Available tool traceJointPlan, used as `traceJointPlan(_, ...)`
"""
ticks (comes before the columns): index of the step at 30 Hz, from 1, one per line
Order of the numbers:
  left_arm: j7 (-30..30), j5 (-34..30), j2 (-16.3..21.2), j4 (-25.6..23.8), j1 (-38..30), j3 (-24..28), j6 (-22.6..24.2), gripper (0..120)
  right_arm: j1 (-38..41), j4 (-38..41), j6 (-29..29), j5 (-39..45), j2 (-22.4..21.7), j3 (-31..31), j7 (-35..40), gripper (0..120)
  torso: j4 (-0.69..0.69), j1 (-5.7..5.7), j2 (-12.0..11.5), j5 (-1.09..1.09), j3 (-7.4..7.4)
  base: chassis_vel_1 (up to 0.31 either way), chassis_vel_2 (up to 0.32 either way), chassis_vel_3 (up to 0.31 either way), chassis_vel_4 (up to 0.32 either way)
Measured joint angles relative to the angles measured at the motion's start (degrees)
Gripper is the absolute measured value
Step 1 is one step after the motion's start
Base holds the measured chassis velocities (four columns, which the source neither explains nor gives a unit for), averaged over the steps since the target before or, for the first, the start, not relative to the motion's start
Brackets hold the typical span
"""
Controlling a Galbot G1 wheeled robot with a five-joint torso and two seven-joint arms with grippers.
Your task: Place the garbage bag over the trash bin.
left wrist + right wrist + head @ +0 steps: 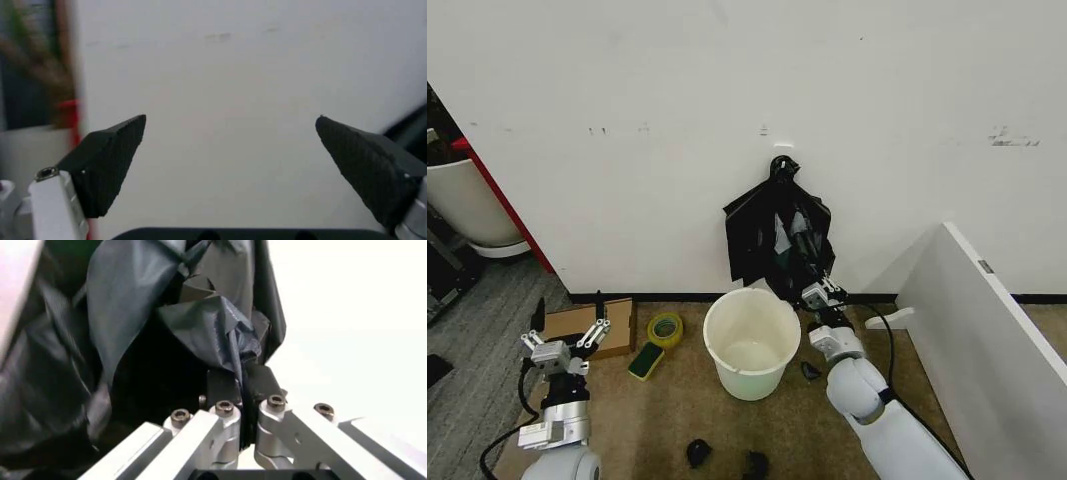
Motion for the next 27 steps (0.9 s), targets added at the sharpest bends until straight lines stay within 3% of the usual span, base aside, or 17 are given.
traceJointPlan(1,0.3,-0.2,0.4,0.1,-0.2,0.2,0.0,100,0.0,0.1,0.2,0.5,0.0,0.0,0.0,0,-0.01,0.00,0.0,0.00,0.00,0.000,0.000,0.000,0.000)
traceJointPlan(2,4.0,-3.8,4.2,1.3,-2.7,2.0,0.0,100,-0.3,1.2,3.0,6.4,-0.1,0.0,0.0,0,-0.02,0.00,0.0,-0.01,0.00,0.000,0.000,0.000,0.000)
traceJointPlan(8,18.5,-18.5,16.7,8.2,-11.6,12.4,1.0,100,-0.6,4.8,7.6,31.1,0.7,-1.1,-3.6,0,-0.01,0.00,0.0,-0.01,0.00,0.000,0.000,0.000,0.000)
traceJointPlan(11,22.9,-22.3,19.1,11.5,-16.8,16.8,2.8,100,-0.6,5.8,7.7,36.9,1.2,-1.3,-4.8,0,0.00,0.00,0.0,-0.02,0.01,0.000,0.000,0.000,0.000)
traceJointPlan(15,26.5,-28.8,20.6,17.3,-28.4,25.7,8.2,100,-0.4,6.1,9.4,40.0,2.3,-1.2,-7.7,0,-0.02,0.01,0.0,0.00,0.01,0.000,0.000,0.000,0.000)
traceJointPlan(16,26.5,-28.8,20.6,17.3,-28.4,25.7,8.2,100,-0.4,6.1,9.4,40.0,2.3,-1.2,-7.7,0,-0.02,0.01,0.0,0.00,0.01,0.000,0.000,0.000,0.000)
traceJointPlan(18,26.8,-31.4,20.4,20.1,-33.0,30.5,10.2,100,-0.5,5.8,10.4,39.6,2.8,-1.1,-9.1,0,-0.03,0.01,0.0,0.01,0.01,0.000,0.000,0.000,0.000)
traceJointPlan(24,27.7,-31.7,18.9,24.2,-38.5,36.7,11.7,100,-1.0,5.3,11.7,38.2,3.7,-0.8,-10.6,0,0.00,0.01,0.0,0.01,0.01,0.000,0.000,0.000,0.000)
traceJointPlan(27,26.7,-28.7,16.3,28.0,-42.4,40.2,12.3,100,-1.7,5.5,11.9,37.0,4.7,-0.4,-11.0,0,0.00,0.01,0.0,0.01,0.01,0.000,0.000,0.000,0.000)
